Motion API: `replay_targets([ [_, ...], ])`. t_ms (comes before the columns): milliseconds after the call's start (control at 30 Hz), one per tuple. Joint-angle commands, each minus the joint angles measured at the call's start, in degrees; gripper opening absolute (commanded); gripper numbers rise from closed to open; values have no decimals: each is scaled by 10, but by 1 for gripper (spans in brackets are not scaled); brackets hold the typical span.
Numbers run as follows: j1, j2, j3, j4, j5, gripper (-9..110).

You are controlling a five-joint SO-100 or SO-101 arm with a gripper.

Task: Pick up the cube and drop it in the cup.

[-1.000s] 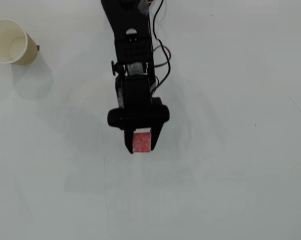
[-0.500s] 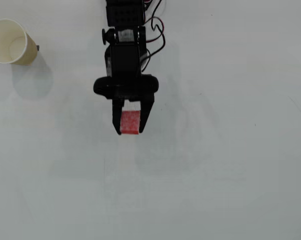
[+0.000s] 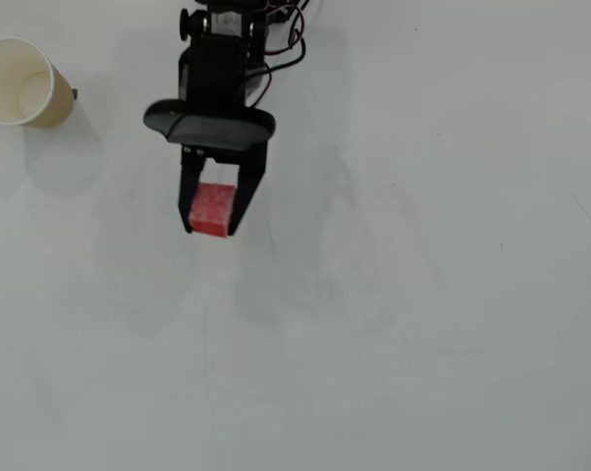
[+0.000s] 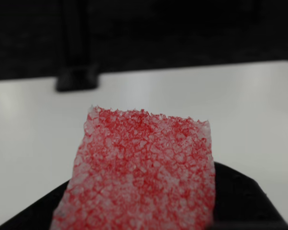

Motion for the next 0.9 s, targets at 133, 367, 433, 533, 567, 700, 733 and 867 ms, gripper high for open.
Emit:
replay_targets([
  [133, 60, 126, 12, 30, -1, 12],
  [367, 122, 185, 18, 70, 1, 12],
  [433, 135, 201, 23, 77, 1, 12],
  [533, 153, 217, 28, 83, 1, 12],
  [567, 161, 220, 30, 90, 1, 12],
  [700, 192, 231, 40, 98, 1, 12],
  [733, 200, 233, 41, 99, 1, 12],
  [867, 229, 243, 41, 102, 0, 11],
])
